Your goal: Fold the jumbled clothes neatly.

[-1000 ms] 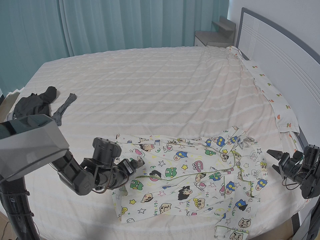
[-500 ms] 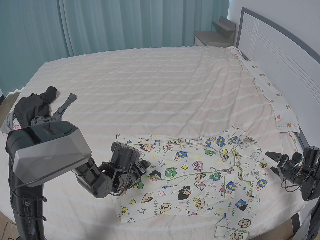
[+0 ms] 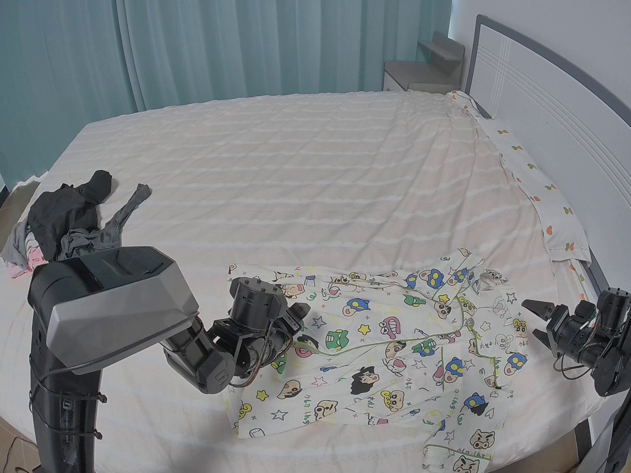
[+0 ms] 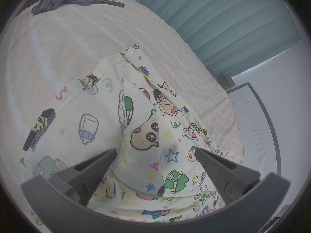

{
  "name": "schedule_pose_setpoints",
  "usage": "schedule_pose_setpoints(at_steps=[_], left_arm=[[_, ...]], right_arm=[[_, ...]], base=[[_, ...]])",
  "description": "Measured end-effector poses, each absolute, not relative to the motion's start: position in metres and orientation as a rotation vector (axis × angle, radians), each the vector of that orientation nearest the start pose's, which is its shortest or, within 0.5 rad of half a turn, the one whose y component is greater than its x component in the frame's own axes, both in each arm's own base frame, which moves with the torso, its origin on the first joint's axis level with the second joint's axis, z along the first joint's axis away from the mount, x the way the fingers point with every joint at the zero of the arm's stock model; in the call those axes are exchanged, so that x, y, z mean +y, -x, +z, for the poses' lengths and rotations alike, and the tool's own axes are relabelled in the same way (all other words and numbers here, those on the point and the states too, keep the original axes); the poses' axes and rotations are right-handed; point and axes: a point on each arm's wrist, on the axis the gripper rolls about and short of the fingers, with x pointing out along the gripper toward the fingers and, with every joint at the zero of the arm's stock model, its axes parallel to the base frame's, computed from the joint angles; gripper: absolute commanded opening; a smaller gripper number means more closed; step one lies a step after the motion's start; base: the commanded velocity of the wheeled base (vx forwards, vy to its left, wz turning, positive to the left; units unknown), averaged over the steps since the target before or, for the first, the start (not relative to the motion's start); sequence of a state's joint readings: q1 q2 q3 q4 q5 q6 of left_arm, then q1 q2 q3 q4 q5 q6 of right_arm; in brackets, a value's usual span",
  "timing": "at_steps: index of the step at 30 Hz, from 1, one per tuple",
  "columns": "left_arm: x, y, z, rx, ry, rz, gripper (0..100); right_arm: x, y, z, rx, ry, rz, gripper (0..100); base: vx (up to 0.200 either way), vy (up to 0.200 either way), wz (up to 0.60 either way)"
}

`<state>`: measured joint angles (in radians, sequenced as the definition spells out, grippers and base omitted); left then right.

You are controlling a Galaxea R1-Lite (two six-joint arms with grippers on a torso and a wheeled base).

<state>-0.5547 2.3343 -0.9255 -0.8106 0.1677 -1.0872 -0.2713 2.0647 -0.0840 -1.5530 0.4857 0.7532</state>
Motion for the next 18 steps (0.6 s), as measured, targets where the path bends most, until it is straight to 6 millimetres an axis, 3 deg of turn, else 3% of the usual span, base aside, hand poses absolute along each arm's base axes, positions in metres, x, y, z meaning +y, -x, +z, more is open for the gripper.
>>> schedule_pose_setpoints(at_steps=[13, 18], left_arm=[[-0.195, -0.345, 0.022, 0.559, 0.867, -0.043, 100], [-0.19, -0.343, 0.019, 0.568, 0.819, -0.037, 100]], right_arm=[[-0.052, -0.227, 0.032, 0.465, -0.898, 0.053, 100], [-0.052, -0.227, 0.032, 0.467, -0.898, 0.054, 100]], base=[[0.0, 0.0, 0.0], [0.0, 0.0, 0.0]])
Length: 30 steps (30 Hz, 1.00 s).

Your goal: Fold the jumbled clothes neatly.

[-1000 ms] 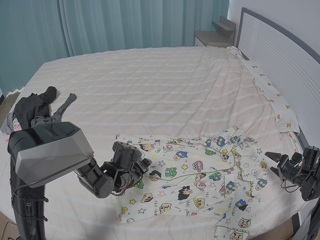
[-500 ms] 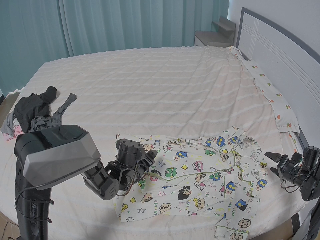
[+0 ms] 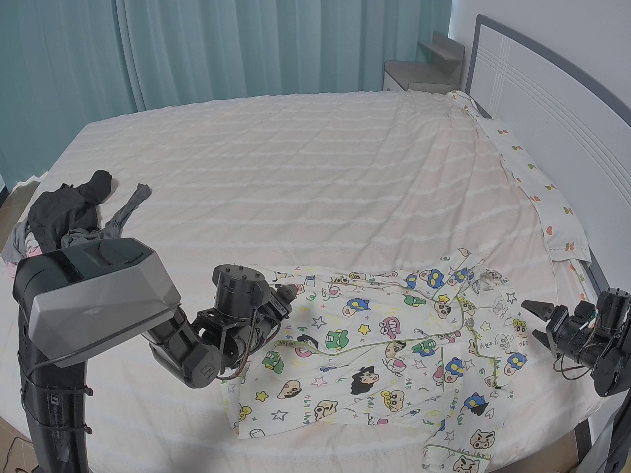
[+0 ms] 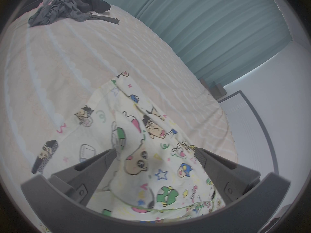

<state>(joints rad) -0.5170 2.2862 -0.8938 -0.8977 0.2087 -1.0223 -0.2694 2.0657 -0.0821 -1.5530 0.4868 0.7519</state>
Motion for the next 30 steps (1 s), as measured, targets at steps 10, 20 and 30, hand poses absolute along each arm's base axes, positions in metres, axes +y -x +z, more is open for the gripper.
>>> schedule_pose_setpoints(at_steps=[10, 20, 30], left_arm=[[-0.189, -0.345, -0.007, 0.613, 0.703, -0.032, 100], [-0.201, -0.365, -0.015, 0.577, 0.729, -0.042, 100], [-0.203, -0.377, 0.017, 0.497, 0.829, -0.072, 100]], right_arm=[[-0.049, -0.226, 0.031, 0.479, -0.898, 0.059, 100], [-0.048, -0.226, 0.029, 0.488, -0.899, 0.06, 100], [-0.049, -0.227, 0.027, 0.495, -0.898, 0.059, 100]], base=[[0.0, 0.0, 0.0], [0.0, 0.0, 0.0], [0.0, 0.0, 0.0]])
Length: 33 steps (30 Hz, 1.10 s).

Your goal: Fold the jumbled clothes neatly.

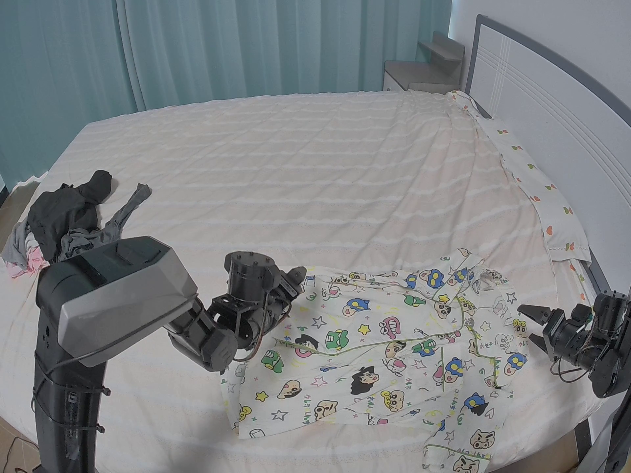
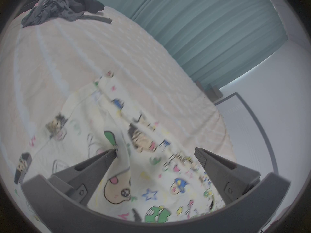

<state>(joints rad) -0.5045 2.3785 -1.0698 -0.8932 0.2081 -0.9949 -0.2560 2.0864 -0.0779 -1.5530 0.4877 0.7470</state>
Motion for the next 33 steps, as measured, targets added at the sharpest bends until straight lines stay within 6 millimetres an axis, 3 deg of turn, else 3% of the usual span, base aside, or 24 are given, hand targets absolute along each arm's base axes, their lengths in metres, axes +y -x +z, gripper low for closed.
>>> schedule_pose_setpoints(at_steps=[8, 12, 16, 25, 33], left_arm=[[-0.202, -0.391, 0.053, 0.426, 0.825, -0.098, 100], [-0.2, -0.388, 0.059, 0.423, 0.825, -0.098, 100], [-0.194, -0.381, 0.05, 0.459, 0.806, -0.077, 100], [-0.175, -0.349, 0.012, 0.695, 0.731, -0.111, 100], [-0.15, -0.345, 0.006, 0.696, 0.593, -0.173, 100]], right_arm=[[-0.048, -0.227, 0.026, 0.499, -0.899, 0.057, 100], [-0.048, -0.227, 0.026, 0.5, -0.899, 0.056, 100], [-0.048, -0.227, 0.026, 0.5, -0.899, 0.056, 100], [-0.048, -0.226, 0.026, 0.502, -0.9, 0.056, 100], [-0.048, -0.225, 0.025, 0.507, -0.902, 0.055, 100]], base=[[0.0, 0.0, 0.0], [0.0, 0.0, 0.0], [0.0, 0.0, 0.0], [0.0, 0.0, 0.0], [0.0, 0.0, 0.0]])
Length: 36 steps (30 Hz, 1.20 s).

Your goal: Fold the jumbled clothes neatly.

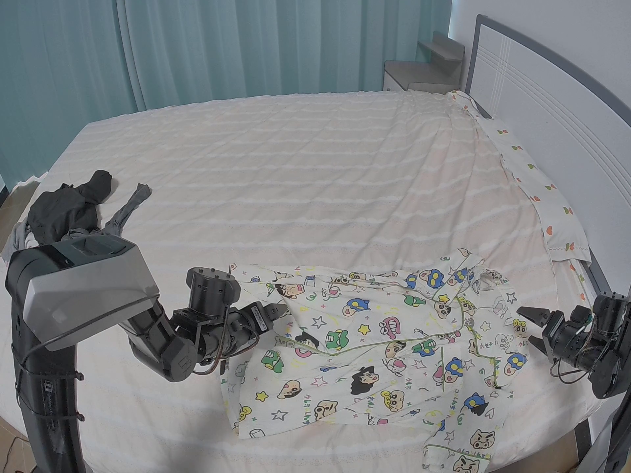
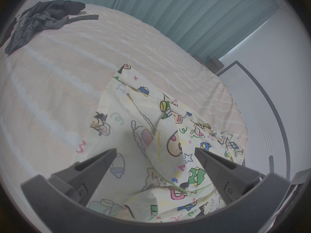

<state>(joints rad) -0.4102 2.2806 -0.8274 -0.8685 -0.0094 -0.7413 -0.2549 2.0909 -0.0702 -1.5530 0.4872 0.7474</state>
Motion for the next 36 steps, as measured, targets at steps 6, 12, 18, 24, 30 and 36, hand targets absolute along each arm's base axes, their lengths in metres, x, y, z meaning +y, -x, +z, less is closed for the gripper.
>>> schedule_pose_setpoints(at_steps=[6, 12, 18, 24, 30, 36], left_arm=[[-0.146, -0.343, 0.006, 0.697, 0.55, -0.28, 100], [-0.142, -0.341, 0.002, 0.648, 0.316, -0.404, 100], [-0.139, -0.34, -0.004, 0.594, 0.055, -0.533, 100], [-0.141, -0.345, -0.011, 0.558, -0.045, -0.602, 100], [-0.142, -0.349, -0.019, 0.54, -0.131, -0.631, 100], [-0.142, -0.348, -0.025, 0.546, -0.16, -0.634, 100]], right_arm=[[-0.048, -0.225, 0.025, 0.508, -0.902, 0.055, 100], [-0.048, -0.225, 0.025, 0.508, -0.902, 0.054, 100], [-0.048, -0.225, 0.024, 0.512, -0.9, 0.054, 100], [-0.048, -0.226, 0.022, 0.519, -0.89, 0.054, 100], [-0.048, -0.226, 0.021, 0.522, -0.889, 0.052, 100], [-0.048, -0.227, 0.02, 0.524, -0.889, 0.051, 100]], base=[[0.0, 0.0, 0.0], [0.0, 0.0, 0.0], [0.0, 0.0, 0.0], [0.0, 0.0, 0.0], [0.0, 0.0, 0.0], [0.0, 0.0, 0.0]])
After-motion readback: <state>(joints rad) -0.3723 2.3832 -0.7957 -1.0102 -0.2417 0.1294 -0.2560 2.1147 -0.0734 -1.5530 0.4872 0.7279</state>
